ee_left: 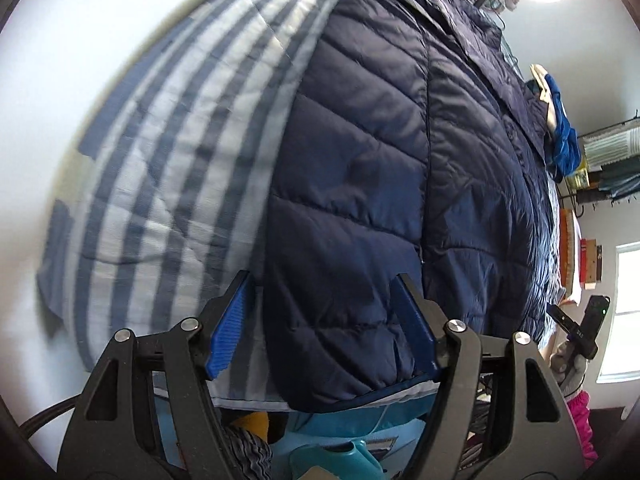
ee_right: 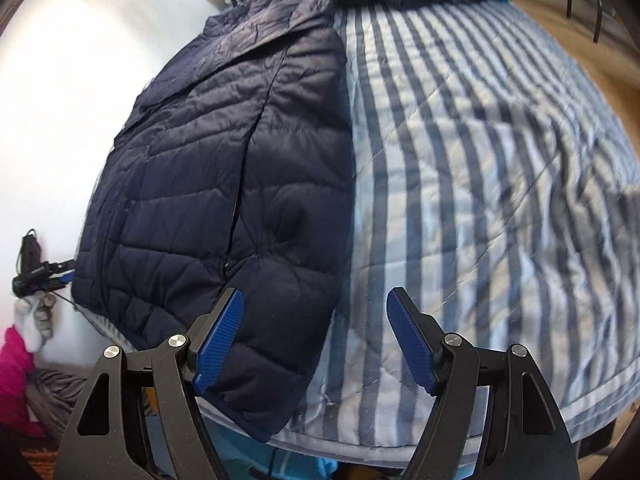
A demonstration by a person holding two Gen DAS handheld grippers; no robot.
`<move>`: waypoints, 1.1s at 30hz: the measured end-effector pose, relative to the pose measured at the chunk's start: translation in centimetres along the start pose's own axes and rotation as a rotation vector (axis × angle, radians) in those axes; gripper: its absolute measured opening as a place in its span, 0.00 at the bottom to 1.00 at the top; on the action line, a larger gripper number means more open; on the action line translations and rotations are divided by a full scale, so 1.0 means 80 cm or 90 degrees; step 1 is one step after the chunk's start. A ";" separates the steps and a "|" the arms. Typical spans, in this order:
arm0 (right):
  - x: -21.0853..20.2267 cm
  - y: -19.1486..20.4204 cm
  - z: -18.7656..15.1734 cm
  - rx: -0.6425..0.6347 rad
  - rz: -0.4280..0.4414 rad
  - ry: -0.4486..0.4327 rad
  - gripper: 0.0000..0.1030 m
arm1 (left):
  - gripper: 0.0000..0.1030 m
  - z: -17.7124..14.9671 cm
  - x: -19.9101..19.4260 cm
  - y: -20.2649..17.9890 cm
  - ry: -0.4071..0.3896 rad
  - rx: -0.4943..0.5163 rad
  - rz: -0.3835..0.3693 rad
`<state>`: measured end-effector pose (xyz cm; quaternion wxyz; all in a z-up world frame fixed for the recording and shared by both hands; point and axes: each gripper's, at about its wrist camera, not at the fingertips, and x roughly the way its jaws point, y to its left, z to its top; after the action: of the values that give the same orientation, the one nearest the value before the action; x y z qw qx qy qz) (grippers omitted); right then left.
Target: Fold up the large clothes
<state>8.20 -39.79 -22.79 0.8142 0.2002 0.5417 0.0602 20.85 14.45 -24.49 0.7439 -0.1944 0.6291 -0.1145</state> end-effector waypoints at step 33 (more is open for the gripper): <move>-0.097 0.067 -0.010 -0.084 0.097 -0.140 0.03 | 0.02 -0.047 -0.144 -0.082 -0.220 0.105 -0.094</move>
<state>4.96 -37.10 -14.30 0.8731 0.1920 0.4273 0.1350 15.54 12.80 -11.86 0.8437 -0.1955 0.4645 -0.1848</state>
